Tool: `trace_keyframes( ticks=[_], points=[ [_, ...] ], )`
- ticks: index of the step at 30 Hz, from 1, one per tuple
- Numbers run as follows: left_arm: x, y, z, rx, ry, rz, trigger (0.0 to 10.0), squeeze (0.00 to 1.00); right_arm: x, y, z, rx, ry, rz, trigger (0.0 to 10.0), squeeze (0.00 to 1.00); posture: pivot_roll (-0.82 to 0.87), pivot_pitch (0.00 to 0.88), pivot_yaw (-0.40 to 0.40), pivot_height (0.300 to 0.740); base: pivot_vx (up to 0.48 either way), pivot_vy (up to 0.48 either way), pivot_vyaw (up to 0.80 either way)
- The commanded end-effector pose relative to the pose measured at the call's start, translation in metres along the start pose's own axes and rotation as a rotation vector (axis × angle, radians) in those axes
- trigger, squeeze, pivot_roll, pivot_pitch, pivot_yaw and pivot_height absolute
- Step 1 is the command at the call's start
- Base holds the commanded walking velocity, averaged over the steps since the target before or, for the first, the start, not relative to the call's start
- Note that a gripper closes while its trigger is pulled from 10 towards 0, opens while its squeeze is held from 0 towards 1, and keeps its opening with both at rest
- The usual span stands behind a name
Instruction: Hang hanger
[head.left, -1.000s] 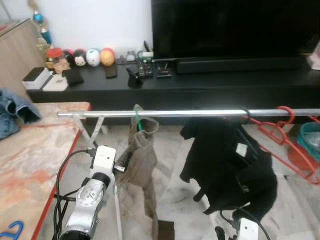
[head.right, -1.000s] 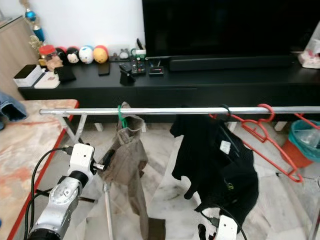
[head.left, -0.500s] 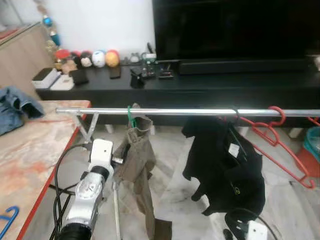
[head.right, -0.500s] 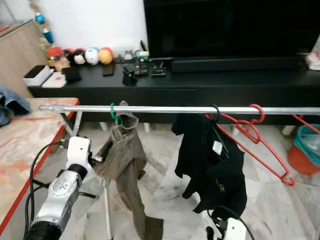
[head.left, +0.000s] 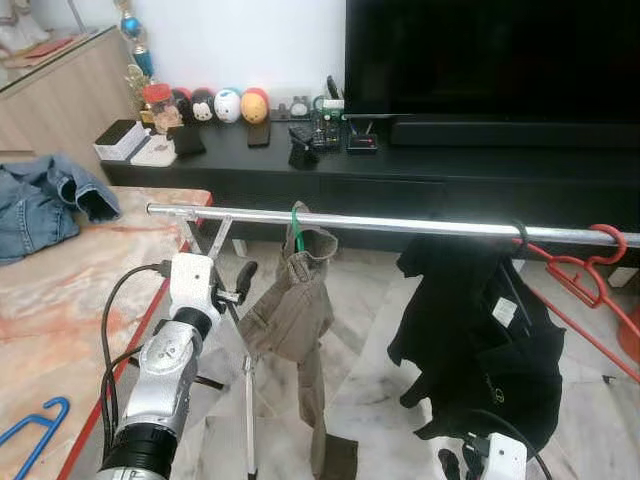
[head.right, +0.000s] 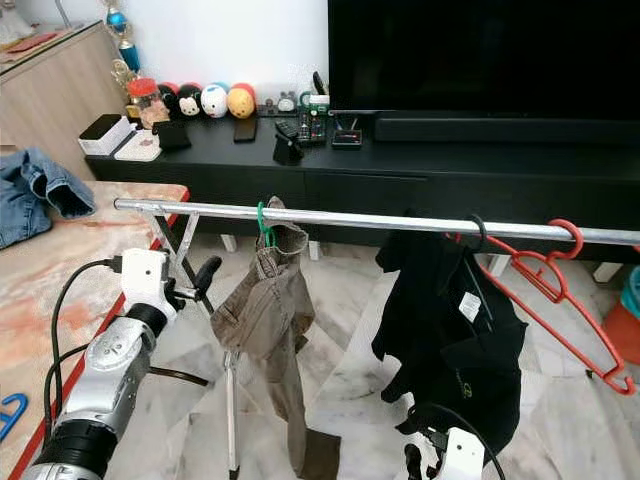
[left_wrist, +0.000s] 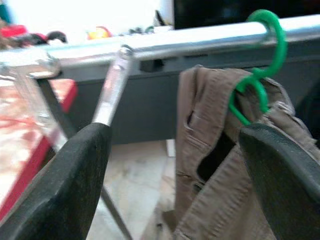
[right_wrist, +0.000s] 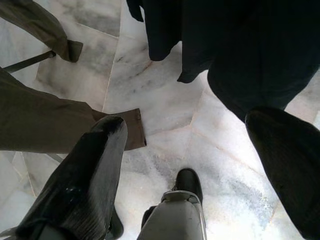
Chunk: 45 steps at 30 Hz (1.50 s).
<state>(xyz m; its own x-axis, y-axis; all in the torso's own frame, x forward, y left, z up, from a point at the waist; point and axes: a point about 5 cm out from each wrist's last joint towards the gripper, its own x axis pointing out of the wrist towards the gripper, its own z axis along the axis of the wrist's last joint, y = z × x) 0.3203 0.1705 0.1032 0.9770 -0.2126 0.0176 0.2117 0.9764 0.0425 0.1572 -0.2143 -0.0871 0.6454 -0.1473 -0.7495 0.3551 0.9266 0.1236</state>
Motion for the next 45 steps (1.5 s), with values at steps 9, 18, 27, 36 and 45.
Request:
trace_keyframes(
  ticks=[9,18,27,36,45],
  points=[
    [0.039,-0.024,0.029,-0.140,-0.033,-0.067,10.0,0.00,0.000,0.003,-0.001,0.011,0.006,0.005,10.0,0.00,-0.01,0.009,0.057,0.740,0.000,0.000,0.00],
    [0.056,-0.041,0.022,-0.115,0.046,-0.069,10.0,0.00,0.000,0.002,-0.002,0.017,0.003,0.000,10.0,0.00,-0.03,0.007,0.060,0.740,0.000,0.000,0.00],
    [0.027,-0.005,-0.008,0.044,0.057,0.056,10.0,0.00,-0.001,0.002,-0.002,0.015,0.002,0.003,10.0,0.00,-0.03,0.000,0.054,0.740,0.000,0.000,0.00],
    [0.011,0.005,-0.019,0.060,0.056,0.080,10.0,0.00,0.004,0.015,0.005,-0.002,-0.008,0.021,10.0,0.00,-0.02,0.000,0.043,0.740,0.000,0.000,0.00],
    [0.024,-0.012,-0.009,0.024,0.029,0.030,10.0,0.00,0.003,0.020,-0.001,-0.003,0.021,0.017,10.0,0.00,-0.04,0.000,0.051,0.740,0.000,0.000,0.00]
  ],
)
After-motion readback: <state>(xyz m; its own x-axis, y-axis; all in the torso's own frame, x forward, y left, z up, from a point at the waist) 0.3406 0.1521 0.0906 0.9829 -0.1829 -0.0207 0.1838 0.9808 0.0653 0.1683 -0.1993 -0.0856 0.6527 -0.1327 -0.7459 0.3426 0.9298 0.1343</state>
